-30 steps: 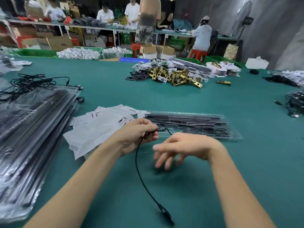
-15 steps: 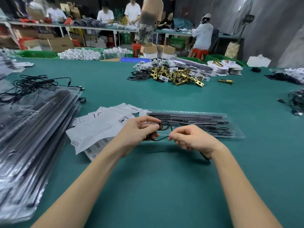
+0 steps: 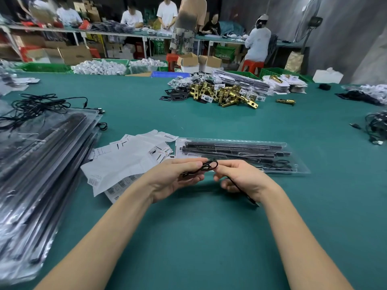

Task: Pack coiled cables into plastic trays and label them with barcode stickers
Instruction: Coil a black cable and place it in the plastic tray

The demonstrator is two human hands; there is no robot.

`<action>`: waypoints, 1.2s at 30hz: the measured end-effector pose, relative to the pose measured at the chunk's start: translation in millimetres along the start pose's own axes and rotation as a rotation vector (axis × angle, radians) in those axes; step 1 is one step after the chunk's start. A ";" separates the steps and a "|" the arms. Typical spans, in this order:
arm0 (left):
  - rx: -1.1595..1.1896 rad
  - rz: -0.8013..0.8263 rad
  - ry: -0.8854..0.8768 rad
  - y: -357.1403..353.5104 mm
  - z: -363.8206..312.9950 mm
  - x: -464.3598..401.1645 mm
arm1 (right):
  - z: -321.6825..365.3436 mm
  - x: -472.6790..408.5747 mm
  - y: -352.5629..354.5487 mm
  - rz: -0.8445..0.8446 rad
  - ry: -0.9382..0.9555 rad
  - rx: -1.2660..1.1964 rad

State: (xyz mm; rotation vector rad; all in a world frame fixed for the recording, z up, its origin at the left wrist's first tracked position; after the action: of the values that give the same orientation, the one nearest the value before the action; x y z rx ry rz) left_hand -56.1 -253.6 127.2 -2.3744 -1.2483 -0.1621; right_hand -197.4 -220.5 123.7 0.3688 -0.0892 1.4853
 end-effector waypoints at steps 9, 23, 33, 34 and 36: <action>0.037 -0.091 -0.021 7.6 1.6 -3.0 | 8.1 18.6 37.6 0.037 0.007 0.331; -0.372 -0.141 -0.183 1.5 -7.8 1.2 | 58.1 16.8 46.9 -0.240 0.254 -0.387; -0.916 -0.145 -0.581 -33.6 -30.9 16.6 | 76.0 19.2 18.1 -0.407 0.462 0.252; -0.924 -0.129 -0.618 -37.8 -31.6 18.4 | 75.6 18.4 14.0 -0.411 0.467 0.353; -0.911 -0.117 -0.687 -41.8 -34.0 21.8 | 71.2 15.6 3.5 -0.330 0.434 0.524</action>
State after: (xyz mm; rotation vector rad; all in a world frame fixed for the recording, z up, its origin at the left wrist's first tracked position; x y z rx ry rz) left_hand -73.5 -231.7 178.2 -3.2967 -1.9259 0.0933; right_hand -187.5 -226.5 195.7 0.4459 0.6873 1.2136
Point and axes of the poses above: each hand's wrist, its own x-axis away from the middle knuckle, its own y-axis out of the back of the hand, z = x × y, the point moved 10 cm from there along -x, towards the middle knuckle, and after that the axes turned 2 degrees about -z, right-handed, at the moved point
